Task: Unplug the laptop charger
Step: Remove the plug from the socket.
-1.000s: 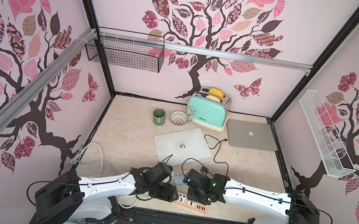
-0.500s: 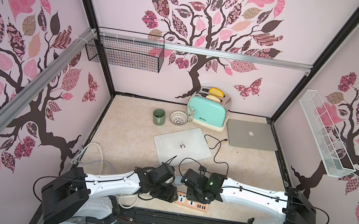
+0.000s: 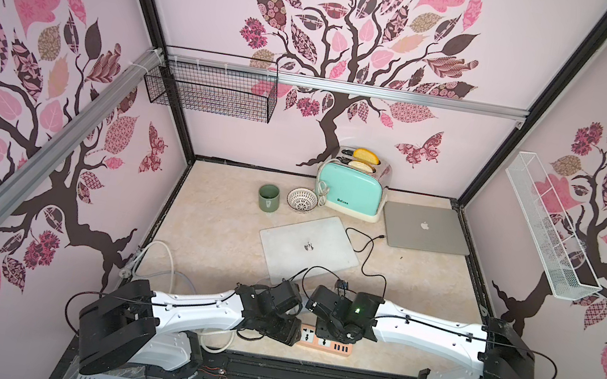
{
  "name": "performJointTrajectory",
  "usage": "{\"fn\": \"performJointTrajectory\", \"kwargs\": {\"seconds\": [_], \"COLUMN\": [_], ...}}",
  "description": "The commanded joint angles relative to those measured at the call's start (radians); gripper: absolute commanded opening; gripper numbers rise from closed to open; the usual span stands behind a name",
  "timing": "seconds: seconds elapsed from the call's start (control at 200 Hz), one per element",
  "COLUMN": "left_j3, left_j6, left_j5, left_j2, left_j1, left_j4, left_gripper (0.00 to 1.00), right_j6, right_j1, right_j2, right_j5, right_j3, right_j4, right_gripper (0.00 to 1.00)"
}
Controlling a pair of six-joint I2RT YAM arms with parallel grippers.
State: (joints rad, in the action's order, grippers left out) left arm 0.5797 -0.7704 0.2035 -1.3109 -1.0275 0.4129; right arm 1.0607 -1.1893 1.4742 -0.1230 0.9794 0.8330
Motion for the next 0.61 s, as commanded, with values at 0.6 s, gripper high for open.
{"fn": "performJointTrajectory", "kwargs": {"seconds": [0.6], "left_j3": [0.014], "left_j6": [-0.023], "left_j5": [-0.016], "left_j2": [-0.151], "left_j1": [-0.017], "left_j4": [-0.079], "left_gripper": [0.56], "right_j6": [-0.002], "right_j1": [-0.009], "right_j2": [0.012], "right_j5": [0.016], "right_j3": [0.034], "right_j4": [-0.048], "right_gripper": [0.21]}}
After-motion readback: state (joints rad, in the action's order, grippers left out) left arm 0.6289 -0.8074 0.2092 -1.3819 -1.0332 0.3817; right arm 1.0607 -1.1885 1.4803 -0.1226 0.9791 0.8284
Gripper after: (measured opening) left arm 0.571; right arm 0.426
